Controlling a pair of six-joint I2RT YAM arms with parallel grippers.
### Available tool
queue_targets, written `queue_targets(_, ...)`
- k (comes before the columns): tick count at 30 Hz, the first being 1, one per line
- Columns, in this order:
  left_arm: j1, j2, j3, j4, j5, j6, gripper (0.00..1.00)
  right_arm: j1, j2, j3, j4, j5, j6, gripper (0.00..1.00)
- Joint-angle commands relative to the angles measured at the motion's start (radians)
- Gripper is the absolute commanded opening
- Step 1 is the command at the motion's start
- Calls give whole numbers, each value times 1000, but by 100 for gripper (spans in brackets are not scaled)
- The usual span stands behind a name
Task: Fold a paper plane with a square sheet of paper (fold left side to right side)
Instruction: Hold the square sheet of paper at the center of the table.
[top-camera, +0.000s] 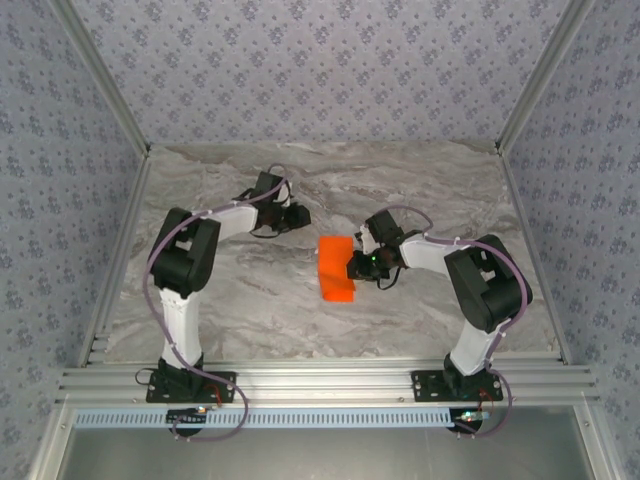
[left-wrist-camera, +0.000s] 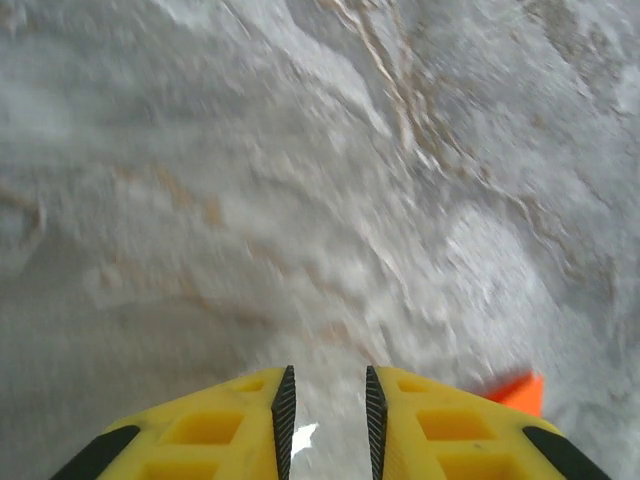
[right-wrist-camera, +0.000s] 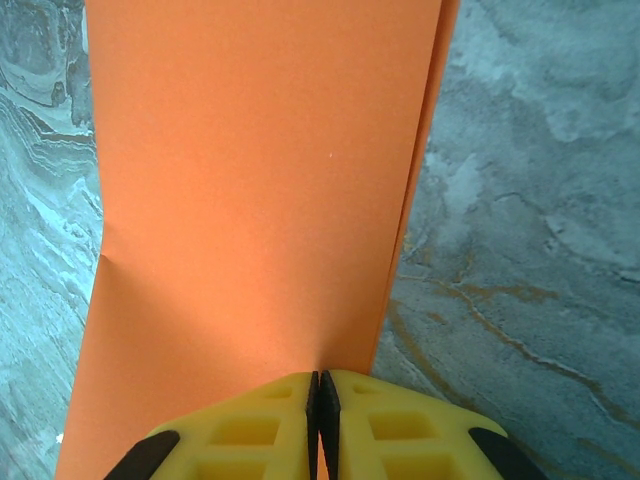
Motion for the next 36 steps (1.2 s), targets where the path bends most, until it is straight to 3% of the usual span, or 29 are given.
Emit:
queue_targets(1, -65, -122, -70, 100, 41, -36, 27, 20, 64, -32, -125, 85, -6, 15)
queue_targets(9, -198, -124, -189, 169, -20, -114, 27, 25, 61, -36, -117, 80, -1, 15)
queue_targets(20, -232, -65, -228, 137, -45, -138, 27, 21, 19, -26, -75, 29, 3, 16)
queue_targets(28, -238, -57, -259, 105, -76, -141, 27, -65, -83, 81, -78, -59, -11, 17)
queue_targets(36, -243, -44, -253, 101, -80, -148, 27, -91, 40, 218, -34, -103, 14, 16)
